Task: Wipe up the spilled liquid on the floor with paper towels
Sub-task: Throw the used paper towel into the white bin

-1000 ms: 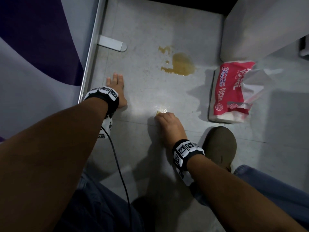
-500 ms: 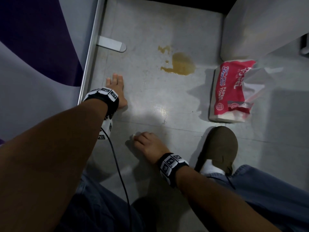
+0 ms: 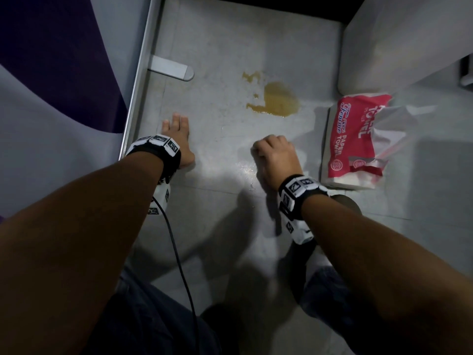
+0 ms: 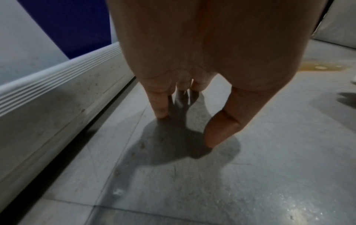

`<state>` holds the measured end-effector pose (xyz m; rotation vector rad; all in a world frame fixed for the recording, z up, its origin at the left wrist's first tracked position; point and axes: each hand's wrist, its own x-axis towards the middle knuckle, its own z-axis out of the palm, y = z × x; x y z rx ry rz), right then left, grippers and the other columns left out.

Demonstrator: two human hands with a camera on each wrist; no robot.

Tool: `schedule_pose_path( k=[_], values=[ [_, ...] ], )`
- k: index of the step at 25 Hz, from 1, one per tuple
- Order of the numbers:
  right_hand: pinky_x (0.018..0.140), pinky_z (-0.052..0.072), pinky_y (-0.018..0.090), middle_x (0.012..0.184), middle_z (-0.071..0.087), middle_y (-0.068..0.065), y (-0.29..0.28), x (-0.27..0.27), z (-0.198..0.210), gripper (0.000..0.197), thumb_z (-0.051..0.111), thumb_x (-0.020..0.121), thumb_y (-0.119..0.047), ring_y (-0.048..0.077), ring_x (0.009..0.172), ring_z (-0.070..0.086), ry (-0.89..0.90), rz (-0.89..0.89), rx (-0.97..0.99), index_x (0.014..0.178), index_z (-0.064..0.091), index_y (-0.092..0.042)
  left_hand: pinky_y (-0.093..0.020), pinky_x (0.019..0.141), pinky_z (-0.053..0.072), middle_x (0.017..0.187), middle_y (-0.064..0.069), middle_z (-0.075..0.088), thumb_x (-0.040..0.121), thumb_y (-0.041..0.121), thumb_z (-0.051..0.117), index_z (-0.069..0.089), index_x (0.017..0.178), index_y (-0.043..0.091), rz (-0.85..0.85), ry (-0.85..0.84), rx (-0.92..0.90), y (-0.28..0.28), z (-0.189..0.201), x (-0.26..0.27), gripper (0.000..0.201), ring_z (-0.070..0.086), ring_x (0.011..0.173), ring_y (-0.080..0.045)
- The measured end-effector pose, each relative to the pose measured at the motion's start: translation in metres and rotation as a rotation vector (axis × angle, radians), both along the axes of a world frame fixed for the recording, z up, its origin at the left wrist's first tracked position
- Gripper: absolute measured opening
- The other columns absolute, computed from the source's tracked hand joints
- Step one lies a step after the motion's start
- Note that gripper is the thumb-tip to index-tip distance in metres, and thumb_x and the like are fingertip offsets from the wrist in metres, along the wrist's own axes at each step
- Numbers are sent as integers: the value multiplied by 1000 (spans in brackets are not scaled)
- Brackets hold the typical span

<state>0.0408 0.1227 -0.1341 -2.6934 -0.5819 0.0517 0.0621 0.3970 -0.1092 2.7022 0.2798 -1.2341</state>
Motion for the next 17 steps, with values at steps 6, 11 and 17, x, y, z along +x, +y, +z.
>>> schedule_pose_path(
  k=[6, 11, 17],
  values=[
    [76, 52, 45, 99, 65, 16, 1, 72, 58, 34, 46, 84, -17, 37, 93, 58, 5, -2, 181, 104, 70, -5, -48, 121, 15, 163, -6, -18, 76, 16, 63, -14, 155, 16, -4, 0, 34, -4, 2, 2, 111, -7, 151, -34],
    [77, 50, 41, 102, 63, 14, -10, 149, 146, 42, 47, 76, 6, 37, 98, 58, -109, 16, 142, 108, 69, -9, -45, 115, 30, 164, -14, 0, 79, 20, 60, 3, 156, 10, -71, 35, 107, -7, 23, 18, 97, 18, 148, -39],
    [78, 49, 31, 100, 63, 11, -69, 214, 242, 36, 52, 75, -1, 30, 94, 60, -263, -67, 232, 104, 70, -12, -38, 79, 59, 87, -10, 72, 39, 38, 63, 67, 70, 13, -80, 164, 122, -24, 49, 80, 41, 70, 81, -27]
  ],
)
